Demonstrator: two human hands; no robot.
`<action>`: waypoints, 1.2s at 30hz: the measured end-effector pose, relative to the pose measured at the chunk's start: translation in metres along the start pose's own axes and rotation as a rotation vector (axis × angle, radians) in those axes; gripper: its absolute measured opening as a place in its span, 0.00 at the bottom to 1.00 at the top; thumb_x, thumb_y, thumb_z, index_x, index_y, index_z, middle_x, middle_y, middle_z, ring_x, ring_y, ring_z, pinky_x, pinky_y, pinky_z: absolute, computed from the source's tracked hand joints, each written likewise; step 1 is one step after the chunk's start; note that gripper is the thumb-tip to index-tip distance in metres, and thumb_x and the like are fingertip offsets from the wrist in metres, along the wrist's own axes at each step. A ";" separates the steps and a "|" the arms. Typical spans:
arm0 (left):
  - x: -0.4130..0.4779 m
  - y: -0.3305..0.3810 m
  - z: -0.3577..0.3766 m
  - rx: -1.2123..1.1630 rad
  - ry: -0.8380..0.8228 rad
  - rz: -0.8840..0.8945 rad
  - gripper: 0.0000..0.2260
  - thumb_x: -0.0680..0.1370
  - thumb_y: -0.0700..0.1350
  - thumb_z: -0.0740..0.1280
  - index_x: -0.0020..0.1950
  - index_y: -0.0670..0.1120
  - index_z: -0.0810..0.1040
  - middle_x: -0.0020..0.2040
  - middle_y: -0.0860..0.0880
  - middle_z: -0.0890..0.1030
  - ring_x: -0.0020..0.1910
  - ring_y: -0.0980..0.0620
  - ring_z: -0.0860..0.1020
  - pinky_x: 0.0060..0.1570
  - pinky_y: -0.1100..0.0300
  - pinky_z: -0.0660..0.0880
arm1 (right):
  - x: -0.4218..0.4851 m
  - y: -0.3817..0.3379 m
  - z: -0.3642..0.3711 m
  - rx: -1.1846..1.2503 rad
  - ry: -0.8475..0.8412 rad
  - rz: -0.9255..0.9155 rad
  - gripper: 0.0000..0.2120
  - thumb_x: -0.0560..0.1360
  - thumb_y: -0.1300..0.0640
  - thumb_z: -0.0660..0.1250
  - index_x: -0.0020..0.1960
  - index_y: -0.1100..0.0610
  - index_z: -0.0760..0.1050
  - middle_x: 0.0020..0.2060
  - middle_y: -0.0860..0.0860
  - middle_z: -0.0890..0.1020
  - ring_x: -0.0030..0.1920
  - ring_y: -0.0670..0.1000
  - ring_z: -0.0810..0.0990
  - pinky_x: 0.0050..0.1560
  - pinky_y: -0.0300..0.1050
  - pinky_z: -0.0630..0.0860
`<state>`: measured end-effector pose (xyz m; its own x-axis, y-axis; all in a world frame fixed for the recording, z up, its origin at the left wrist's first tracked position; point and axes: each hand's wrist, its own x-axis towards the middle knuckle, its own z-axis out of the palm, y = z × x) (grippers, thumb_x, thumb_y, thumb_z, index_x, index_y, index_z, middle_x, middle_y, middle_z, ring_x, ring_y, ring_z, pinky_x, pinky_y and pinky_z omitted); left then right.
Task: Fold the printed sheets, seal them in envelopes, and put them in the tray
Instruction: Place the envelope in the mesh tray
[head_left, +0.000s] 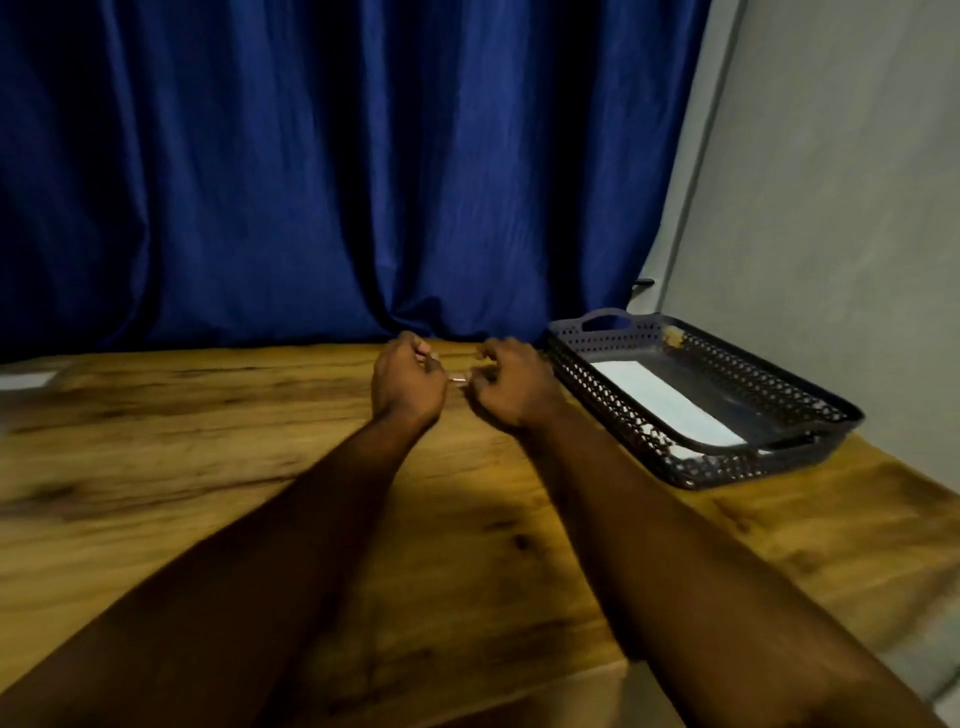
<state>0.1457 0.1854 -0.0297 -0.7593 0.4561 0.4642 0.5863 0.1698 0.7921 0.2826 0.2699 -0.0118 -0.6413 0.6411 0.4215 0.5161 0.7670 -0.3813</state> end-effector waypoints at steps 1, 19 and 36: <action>0.009 -0.008 -0.008 0.069 0.000 0.022 0.03 0.79 0.43 0.67 0.48 0.50 0.75 0.52 0.46 0.81 0.54 0.44 0.79 0.55 0.50 0.77 | 0.000 0.003 0.012 -0.021 -0.003 0.020 0.17 0.77 0.48 0.68 0.63 0.53 0.79 0.61 0.56 0.81 0.63 0.61 0.78 0.65 0.55 0.76; 0.092 -0.053 0.023 0.348 -0.179 -0.012 0.08 0.80 0.53 0.72 0.58 0.54 0.83 0.61 0.51 0.84 0.65 0.46 0.77 0.57 0.52 0.61 | 0.038 0.036 0.041 -0.060 -0.008 0.040 0.11 0.81 0.48 0.67 0.62 0.42 0.83 0.62 0.48 0.81 0.68 0.56 0.72 0.68 0.59 0.66; 0.072 -0.023 0.070 0.237 -0.377 0.096 0.04 0.77 0.56 0.74 0.47 0.58 0.83 0.52 0.60 0.85 0.61 0.53 0.78 0.60 0.47 0.65 | 0.045 0.058 0.042 0.035 0.006 0.057 0.13 0.80 0.49 0.69 0.62 0.38 0.84 0.64 0.46 0.83 0.70 0.56 0.75 0.71 0.63 0.69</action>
<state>0.0969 0.2752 -0.0420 -0.5683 0.7580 0.3200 0.7308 0.2864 0.6196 0.2601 0.3418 -0.0495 -0.6080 0.6843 0.4027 0.5315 0.7275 -0.4339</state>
